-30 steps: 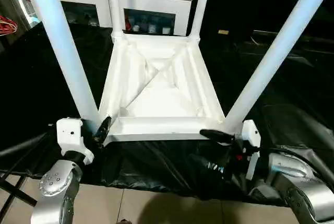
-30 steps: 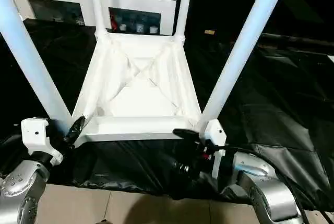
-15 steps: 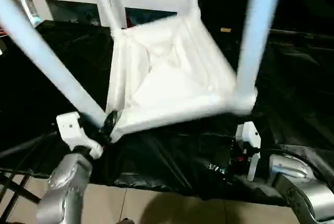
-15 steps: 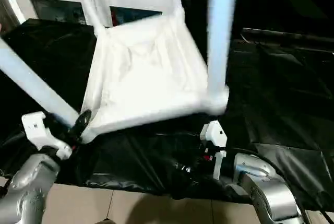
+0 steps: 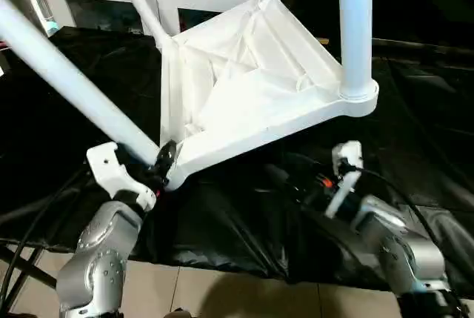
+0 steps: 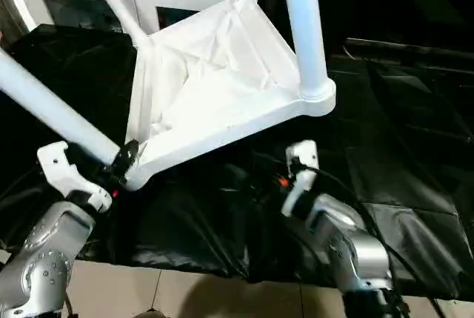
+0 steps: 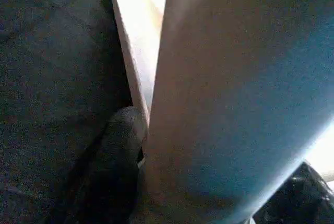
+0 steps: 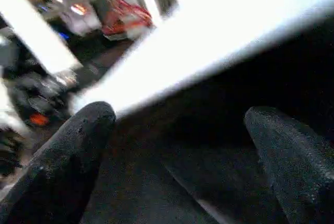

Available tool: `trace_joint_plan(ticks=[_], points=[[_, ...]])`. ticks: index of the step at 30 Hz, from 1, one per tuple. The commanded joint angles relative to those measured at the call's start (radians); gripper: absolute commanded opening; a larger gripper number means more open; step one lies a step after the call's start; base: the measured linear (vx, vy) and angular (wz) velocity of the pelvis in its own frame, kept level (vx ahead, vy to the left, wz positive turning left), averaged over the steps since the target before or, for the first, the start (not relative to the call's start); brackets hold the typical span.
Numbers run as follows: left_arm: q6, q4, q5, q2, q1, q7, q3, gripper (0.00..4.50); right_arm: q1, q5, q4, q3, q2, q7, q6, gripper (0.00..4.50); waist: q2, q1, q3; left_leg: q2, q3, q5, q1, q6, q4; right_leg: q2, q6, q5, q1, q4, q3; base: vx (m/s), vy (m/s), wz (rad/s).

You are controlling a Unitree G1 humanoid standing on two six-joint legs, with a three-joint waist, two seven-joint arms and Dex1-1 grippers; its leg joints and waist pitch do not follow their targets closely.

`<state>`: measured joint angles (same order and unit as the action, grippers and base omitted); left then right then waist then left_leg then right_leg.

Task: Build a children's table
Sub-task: Flip table

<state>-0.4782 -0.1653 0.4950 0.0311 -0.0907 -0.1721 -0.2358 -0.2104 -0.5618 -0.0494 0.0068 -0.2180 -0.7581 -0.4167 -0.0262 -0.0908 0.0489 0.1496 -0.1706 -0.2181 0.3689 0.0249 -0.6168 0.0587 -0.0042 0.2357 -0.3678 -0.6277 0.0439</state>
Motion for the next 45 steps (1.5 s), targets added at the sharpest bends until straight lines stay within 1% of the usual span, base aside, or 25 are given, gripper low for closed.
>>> trace_joint_plan(ticks=[1,6,9,11,12,14,15,18,20,23,24,25,30,31,33,34,35,36,37,38,39,40,41,43,45], points=[[-0.013,-0.036,0.066,-0.024,-0.035,-0.006,0.024,2.5,-0.013,-0.038,0.02,-0.011,0.008,-0.02,-0.028,4.5,0.003,0.003,-0.045,0.09,0.035,-0.128,-0.013,-0.035,0.087,0.097,-0.228,0.053,0.034,0.075,-0.055,0.0,0.0,0.0],[-0.019,-0.038,0.048,-0.026,-0.039,-0.001,0.033,2.5,-0.048,-0.091,0.011,-0.035,0.049,-0.016,-0.061,4.5,0.0,0.002,-0.049,0.089,0.034,-0.084,-0.013,-0.028,0.085,0.096,-0.217,0.0,0.034,0.069,-0.054,0.0,0.0,0.0],[-0.026,-0.042,0.027,-0.023,-0.038,0.001,0.048,2.5,-0.105,-0.058,-0.075,-0.07,0.093,0.103,-0.04,4.5,-0.002,0.004,-0.046,0.087,0.033,-0.1,-0.011,-0.024,0.087,0.097,-0.217,0.033,0.032,0.073,-0.055,0.0,0.0,0.0],[-0.028,-0.048,0.02,-0.023,-0.035,0.001,0.057,2.5,-0.128,-0.058,-0.112,-0.092,0.11,0.147,-0.037,4.5,0.0,0.01,-0.04,0.087,0.035,-0.161,-0.009,-0.004,0.095,0.099,-0.206,0.139,0.03,0.083,-0.054,-0.029,-0.001,-0.03],[-0.029,-0.055,0.015,-0.024,-0.031,0.0,0.066,2.49,-0.15,-0.07,-0.142,-0.116,0.129,0.185,-0.038,4.5,0.002,0.025,-0.03,0.086,0.042,-0.283,-0.009,0.038,0.105,0.1,-0.174,0.324,0.024,0.096,-0.051,-0.057,-0.003,-0.05],[-0.03,-0.058,0.013,-0.024,-0.028,0.0,0.07,2.49,-0.162,-0.082,-0.156,-0.13,0.139,0.201,-0.041,4.5,0.002,0.039,-0.028,0.083,0.049,-0.358,-0.009,0.07,0.106,0.102,-0.144,0.437,0.018,0.107,-0.048,-0.104,0.007,-0.14],[-0.027,-0.064,0.004,-0.026,-0.022,-0.002,0.081,2.49,-0.179,-0.122,-0.169,-0.152,0.159,0.217,-0.065,4.5,-0.002,0.051,-0.022,0.083,0.057,-0.415,-0.006,0.092,0.112,0.103,-0.098,0.523,0.015,0.12,-0.04,-0.115,0.012,-0.18],[-0.021,-0.065,-0.004,-0.032,-0.019,0.0,0.088,2.49,-0.173,-0.131,-0.147,-0.138,0.161,0.205,-0.103,4.5,0.0,0.062,-0.017,0.082,0.063,-0.487,-0.013,0.107,0.113,0.104,-0.051,0.601,0.008,0.14,-0.023,-0.121,0.03,-0.2],[-0.017,-0.067,-0.015,-0.034,-0.019,0.003,0.09,2.49,-0.146,-0.133,-0.107,-0.119,0.152,0.177,-0.131,4.5,-0.002,0.065,-0.017,0.079,0.063,-0.501,-0.017,0.106,0.114,0.106,-0.031,0.617,0.011,0.152,-0.013,-0.097,0.031,-0.17],[-0.016,-0.067,-0.02,-0.035,-0.02,0.005,0.09,2.49,-0.126,-0.131,-0.086,-0.109,0.137,0.162,-0.145,4.5,-0.004,0.061,-0.02,0.079,0.057,-0.447,-0.017,0.089,0.119,0.109,-0.029,0.577,0.015,0.162,-0.012,-0.07,0.024,-0.13],[-0.017,-0.069,-0.022,-0.036,-0.019,0.004,0.089,2.49,-0.117,-0.133,-0.077,-0.107,0.132,0.159,-0.152,4.5,-0.006,0.059,-0.015,0.08,0.054,-0.456,-0.026,0.085,0.116,0.109,-0.029,0.594,0.004,0.17,-0.01,-0.056,0.019,-0.09],[-0.017,-0.069,-0.022,-0.036,-0.019,0.004,0.089,2.49,-0.117,-0.133,-0.077,-0.107,0.132,0.159,-0.152,4.5,-0.006,0.059,-0.015,0.08,0.054,-0.456,-0.026,0.085,0.116,0.109,-0.029,0.594,0.004,0.17,-0.01,-0.052,0.02,-0.05],[-0.011,-0.073,-0.03,-0.027,-0.016,0.012,0.098,2.49,-0.098,-0.155,-0.056,-0.13,0.101,0.165,-0.181,4.5,0.005,0.062,-0.01,0.085,0.057,-0.564,-0.036,0.099,0.128,0.097,-0.019,0.572,0.005,0.175,0.016,0.0,0.0,0.0],[-0.012,-0.073,-0.033,-0.025,-0.016,0.011,0.099,2.49,-0.095,-0.155,-0.052,-0.135,0.098,0.168,-0.188,4.5,0.01,0.067,-0.007,0.092,0.059,-0.627,-0.036,0.109,0.14,0.092,-0.017,0.547,0.013,0.169,0.033,0.0,0.0,0.0],[-0.017,-0.074,-0.048,-0.02,-0.017,0.01,0.105,2.49,-0.092,-0.151,-0.051,-0.145,0.092,0.183,-0.207,4.5,0.022,0.063,-0.001,0.112,0.048,-0.752,-0.009,0.134,0.201,0.061,-0.03,0.448,0.043,0.111,0.054,0.0,0.0,0.0],[-0.019,-0.076,-0.055,-0.016,-0.017,0.009,0.108,2.49,-0.087,-0.151,-0.046,-0.147,0.089,0.189,-0.216,4.5,0.026,0.033,-0.001,0.134,0.018,-0.842,0.061,0.144,0.284,0.033,-0.044,0.264,0.096,-0.056,0.052,-0.08,-0.004,0.06],[-0.019,-0.078,-0.058,-0.015,-0.016,0.007,0.109,2.49,-0.083,-0.151,-0.041,-0.147,0.089,0.19,-0.218,4.5,0.007,-0.028,-0.011,0.104,-0.063,-0.731,0.028,0.119,0.269,0.025,-0.037,0.248,0.044,-0.073,0.009,-0.007,-0.074,0.28],[-0.022,-0.081,-0.062,-0.012,-0.016,0.009,0.11,2.49,-0.074,-0.16,-0.03,-0.151,0.092,0.19,-0.223,4.5,-0.059,0.016,-0.018,0.07,-0.051,-0.588,-0.047,0.1,0.156,0.057,0.004,0.488,-0.028,0.026,-0.032,-0.007,-0.074,0.28],[-0.024,-0.083,-0.064,-0.009,-0.016,0.01,0.11,2.49,-0.067,-0.169,-0.022,-0.153,0.093,0.192,-0.227,4.5,-0.054,0.007,-0.012,-0.003,0.033,-0.112,-0.081,0.038,-0.062,0.156,0.026,0.985,-0.1,0.203,-0.104,0.094,-0.132,0.22],[-0.024,-0.083,-0.063,-0.009,-0.016,0.01,0.11,2.49,-0.067,-0.171,-0.022,-0.153,0.093,0.192,-0.228,4.5,-0.043,-0.006,-0.024,-0.019,0.066,0.0,-0.001,-0.002,-0.05,0.173,0.011,0.94,-0.001,0.181,-0.144,0.126,-0.059,-0.11],[-0.027,-0.085,-0.062,-0.006,-0.016,0.009,0.111,2.49,-0.064,-0.188,-0.024,-0.158,0.104,0.193,-0.231,4.5,-0.02,-0.034,-0.029,0.042,0.074,0.041,0.031,0.019,0.036,0.159,-0.036,0.612,0.043,0.116,-0.104,0.126,-0.059,-0.11],[-0.027,-0.085,-0.062,-0.006,-0.016,0.009,0.111,2.49,-0.064,-0.188,-0.024,-0.158,0.104,0.193,-0.231,4.5,-0.025,-0.017,-0.044,0.061,0.055,-0.012,-0.022,0.026,0.066,0.062,-0.069,0.295,-0.008,0.066,-0.054,0.084,-0.014,0.01],[-0.029,-0.085,-0.066,-0.002,-0.016,0.005,0.117,2.49,-0.071,-0.177,-0.038,-0.153,0.11,0.201,-0.227,4.5,-0.007,-0.008,-0.049,0.074,0.05,-0.011,-0.031,0.002,0.07,0.059,-0.147,0.066,-0.012,0.053,-0.049,0.0,0.0,0.0],[-0.03,-0.088,-0.067,0.001,-0.015,0.002,0.123,2.49,-0.084,-0.178,-0.052,-0.158,0.12,0.213,-0.239,4.5,-0.008,0.007,-0.042,0.07,0.036,-0.068,-0.001,-0.014,0.08,0.07,-0.212,0.044,0.007,0.06,-0.048,-0.004,-0.017,0.11],[-0.031,-0.091,-0.068,0.001,-0.013,0.003,0.125,2.49,-0.093,-0.184,-0.062,-0.168,0.126,0.224,-0.249,4.5,-0.009,0.008,-0.041,0.07,0.026,-0.109,0.0,-0.01,0.08,0.076,-0.216,0.09,0.008,0.071,-0.049,0.0,0.0,0.0]])
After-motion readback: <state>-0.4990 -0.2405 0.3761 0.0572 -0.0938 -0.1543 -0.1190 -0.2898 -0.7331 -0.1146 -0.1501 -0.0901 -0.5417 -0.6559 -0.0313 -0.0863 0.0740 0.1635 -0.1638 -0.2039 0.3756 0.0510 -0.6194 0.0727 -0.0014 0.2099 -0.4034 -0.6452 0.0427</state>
